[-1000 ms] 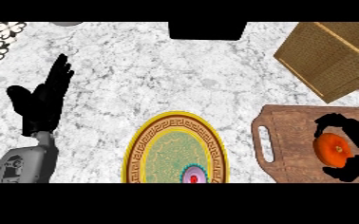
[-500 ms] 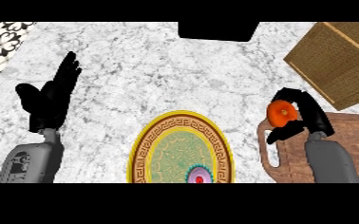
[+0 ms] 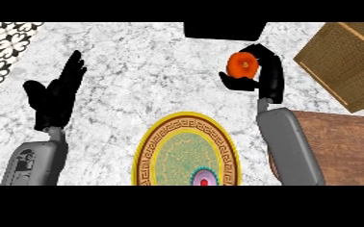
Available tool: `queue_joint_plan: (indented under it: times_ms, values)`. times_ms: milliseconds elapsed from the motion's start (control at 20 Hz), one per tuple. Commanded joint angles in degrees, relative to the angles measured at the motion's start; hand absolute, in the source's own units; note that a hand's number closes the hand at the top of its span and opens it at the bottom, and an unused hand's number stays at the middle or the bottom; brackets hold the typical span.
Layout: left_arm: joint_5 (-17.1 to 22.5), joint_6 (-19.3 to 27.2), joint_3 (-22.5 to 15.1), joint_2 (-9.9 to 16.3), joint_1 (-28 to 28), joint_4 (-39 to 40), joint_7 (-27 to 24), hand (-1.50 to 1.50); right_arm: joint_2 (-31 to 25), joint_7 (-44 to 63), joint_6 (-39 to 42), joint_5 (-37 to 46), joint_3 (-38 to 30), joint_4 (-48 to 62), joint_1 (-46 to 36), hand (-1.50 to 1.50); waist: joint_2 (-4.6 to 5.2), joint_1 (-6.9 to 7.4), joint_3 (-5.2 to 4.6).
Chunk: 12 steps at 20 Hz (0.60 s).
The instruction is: Pick the squash from the cutting board and place it in the basket
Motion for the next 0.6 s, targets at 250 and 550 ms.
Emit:
queue_joint_plan:
  times_ms: [250,550]
  values:
    - [0.16,1.17,2.27,1.47,0.08,-1.74,2.89,0.00,0.82,26.45,-12.07,13.35,6.87,5.01,-19.76,1.50,-0.29,-3.10,0.05]
    - [-1.11,2.65,1.01,-0.84,0.99,-0.53,1.19,0.00,-1.80,30.44,-14.17,14.40,-0.70,6.41,-27.58,1.50,-0.16,-3.42,0.08]
